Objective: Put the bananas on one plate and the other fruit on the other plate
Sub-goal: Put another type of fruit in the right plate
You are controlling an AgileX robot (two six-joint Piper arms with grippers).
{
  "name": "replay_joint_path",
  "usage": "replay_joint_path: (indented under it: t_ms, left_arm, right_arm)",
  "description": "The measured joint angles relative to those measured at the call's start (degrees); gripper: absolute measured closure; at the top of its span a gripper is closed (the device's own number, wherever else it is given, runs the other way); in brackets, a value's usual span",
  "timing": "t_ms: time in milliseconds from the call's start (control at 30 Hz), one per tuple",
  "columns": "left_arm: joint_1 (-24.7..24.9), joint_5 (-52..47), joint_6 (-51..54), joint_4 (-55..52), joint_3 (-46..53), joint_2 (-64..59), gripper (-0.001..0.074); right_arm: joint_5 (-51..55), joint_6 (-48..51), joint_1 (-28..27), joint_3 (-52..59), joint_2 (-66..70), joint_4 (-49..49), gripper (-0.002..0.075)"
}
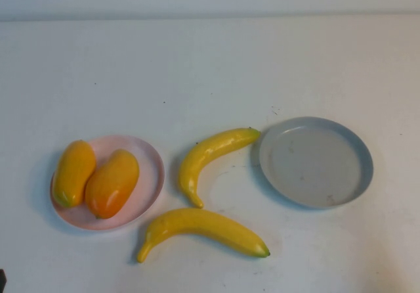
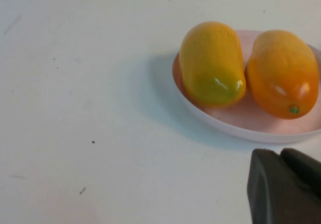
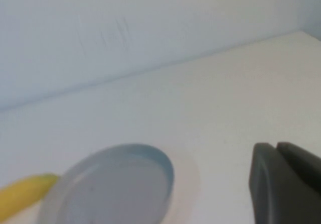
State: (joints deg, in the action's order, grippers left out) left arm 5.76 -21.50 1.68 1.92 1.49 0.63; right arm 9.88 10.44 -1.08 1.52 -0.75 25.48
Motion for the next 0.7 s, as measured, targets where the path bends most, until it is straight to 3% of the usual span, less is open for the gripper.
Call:
replay_joint_path:
  t_ms: [300,467,700]
  left_arm:
    - [0.00,0.00,0.00,0.00,0.00,0.00,0.0735]
    - [0.00,0.00,0.00,0.00,0.00,0.00,0.0735]
    - [0.00,0.00,0.00,0.00,0.00,0.00,0.0735]
  right_arm:
    - [-5.80,0.00,0.00,0.00,0.00,16.43,0.0743]
    - [4.80,0.00,0.00,-7.19,1.97,20.61,0.0743]
    - [23.53,2.87,0.00,-23.84,19.83,16.46,0.0743]
